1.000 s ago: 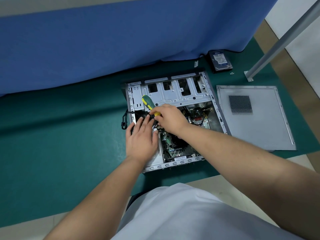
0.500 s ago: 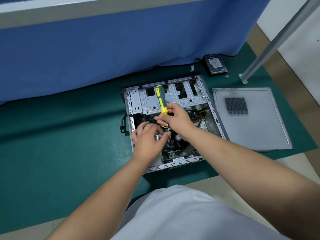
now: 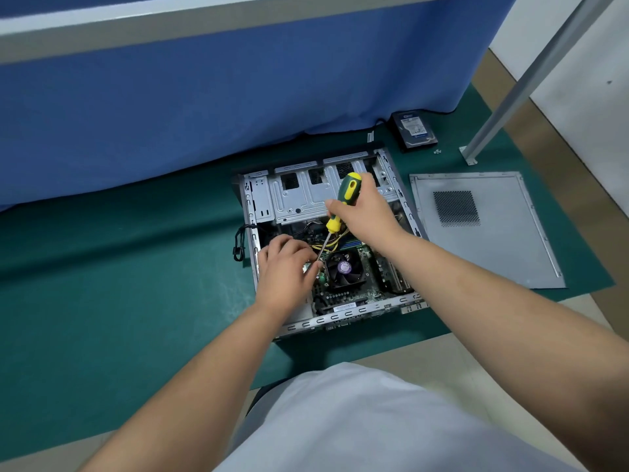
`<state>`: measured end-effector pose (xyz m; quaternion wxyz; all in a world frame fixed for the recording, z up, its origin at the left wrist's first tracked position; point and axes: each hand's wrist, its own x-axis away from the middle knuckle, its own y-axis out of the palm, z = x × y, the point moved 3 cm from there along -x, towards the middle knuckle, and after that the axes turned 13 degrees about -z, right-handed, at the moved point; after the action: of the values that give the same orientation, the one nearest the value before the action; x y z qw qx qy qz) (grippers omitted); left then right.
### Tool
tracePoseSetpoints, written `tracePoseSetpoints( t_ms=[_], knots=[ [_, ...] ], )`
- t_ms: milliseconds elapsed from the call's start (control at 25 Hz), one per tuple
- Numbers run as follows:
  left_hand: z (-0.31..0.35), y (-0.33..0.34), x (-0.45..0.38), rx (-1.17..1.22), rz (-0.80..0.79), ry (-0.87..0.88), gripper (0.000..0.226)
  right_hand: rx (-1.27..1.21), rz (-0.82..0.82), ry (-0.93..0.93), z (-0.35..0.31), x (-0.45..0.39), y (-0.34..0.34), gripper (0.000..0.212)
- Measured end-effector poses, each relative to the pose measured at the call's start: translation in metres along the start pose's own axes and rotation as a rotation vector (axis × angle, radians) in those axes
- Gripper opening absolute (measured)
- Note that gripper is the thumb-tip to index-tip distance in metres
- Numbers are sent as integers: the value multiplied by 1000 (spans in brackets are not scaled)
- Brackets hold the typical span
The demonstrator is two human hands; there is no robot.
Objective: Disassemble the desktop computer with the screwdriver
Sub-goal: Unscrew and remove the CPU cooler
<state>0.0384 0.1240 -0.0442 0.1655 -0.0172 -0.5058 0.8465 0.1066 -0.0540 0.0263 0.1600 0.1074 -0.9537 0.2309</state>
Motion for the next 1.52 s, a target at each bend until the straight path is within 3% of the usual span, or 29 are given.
tracePoseSetpoints(
  t_ms=[160,520,1160,1280,1440,1520],
  knots=[
    [-14,2,1,-82,-43,-44,20,197,-19,-66,-2,13,-8,47],
    [-33,9,19,-181,37,-47,41,307,-125,-82,29,26,2,37],
    [-37,13,17,-128,77,-71,37,380,-151,-124,41,27,8,37],
    [-37,13,17,-132,83,-71,36,458,-285,-207,33,32,12,36],
    [-36,13,18,-132,93,-68,35,591,-579,-192,16,34,20,43],
    [-36,13,18,-133,94,-69,36,675,-638,-188,7,34,23,45]
  ],
)
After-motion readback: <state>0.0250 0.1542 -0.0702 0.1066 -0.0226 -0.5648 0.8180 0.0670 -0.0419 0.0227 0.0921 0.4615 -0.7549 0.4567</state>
